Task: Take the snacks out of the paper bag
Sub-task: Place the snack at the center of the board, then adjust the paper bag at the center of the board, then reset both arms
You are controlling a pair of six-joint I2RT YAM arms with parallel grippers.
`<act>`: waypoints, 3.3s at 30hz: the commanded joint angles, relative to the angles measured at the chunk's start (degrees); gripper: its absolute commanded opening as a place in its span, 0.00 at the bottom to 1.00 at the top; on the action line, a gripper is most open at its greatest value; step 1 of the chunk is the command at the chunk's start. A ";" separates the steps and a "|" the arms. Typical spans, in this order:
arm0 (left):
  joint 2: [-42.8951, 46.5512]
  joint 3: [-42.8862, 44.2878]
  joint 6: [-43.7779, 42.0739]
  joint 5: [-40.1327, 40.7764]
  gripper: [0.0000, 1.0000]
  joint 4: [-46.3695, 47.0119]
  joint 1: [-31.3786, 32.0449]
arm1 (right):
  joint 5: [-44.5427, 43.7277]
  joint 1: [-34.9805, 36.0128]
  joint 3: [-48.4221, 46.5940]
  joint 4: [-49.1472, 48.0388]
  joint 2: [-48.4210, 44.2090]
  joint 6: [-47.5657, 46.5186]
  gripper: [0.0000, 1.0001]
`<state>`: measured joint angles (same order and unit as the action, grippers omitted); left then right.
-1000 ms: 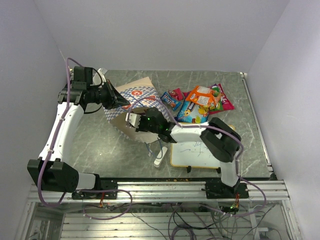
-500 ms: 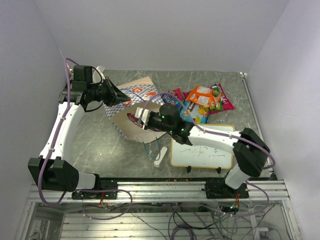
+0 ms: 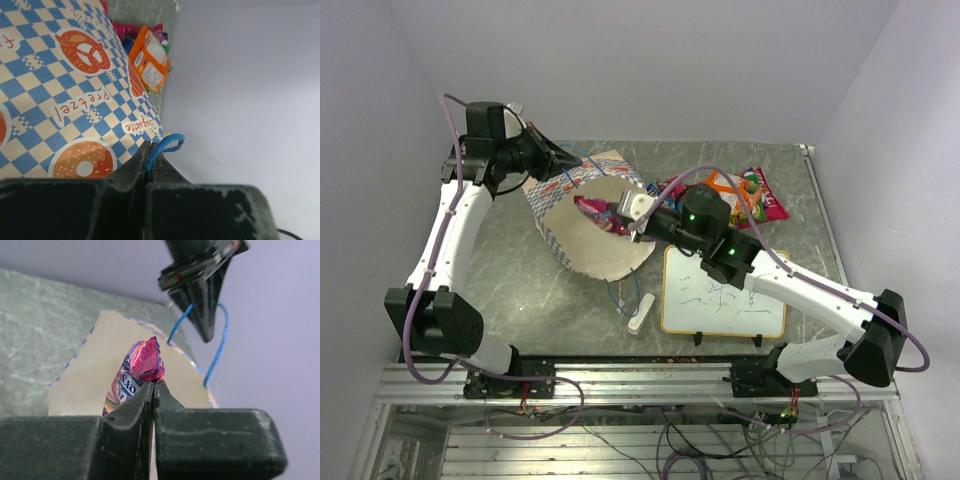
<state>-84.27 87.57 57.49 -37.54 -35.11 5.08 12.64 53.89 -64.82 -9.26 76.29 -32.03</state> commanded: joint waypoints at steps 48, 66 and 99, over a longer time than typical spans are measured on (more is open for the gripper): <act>-5.41 10.42 32.75 -7.26 0.07 31.34 -0.78 | -1.74 -30.48 -2.98 -16.89 33.21 11.75 0.58; 12.24 -8.85 -3.68 -2.83 0.07 -13.12 -22.61 | -2.41 -30.38 -8.10 -7.49 20.34 31.67 1.00; 14.82 16.66 -21.44 34.03 0.99 -45.14 -23.12 | -16.75 -29.59 -16.79 50.12 -9.43 49.13 1.00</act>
<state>-70.85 102.10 37.41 -3.66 -78.91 -18.52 -0.73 24.18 -79.18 32.67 67.33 17.50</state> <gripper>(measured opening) 0.994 0.999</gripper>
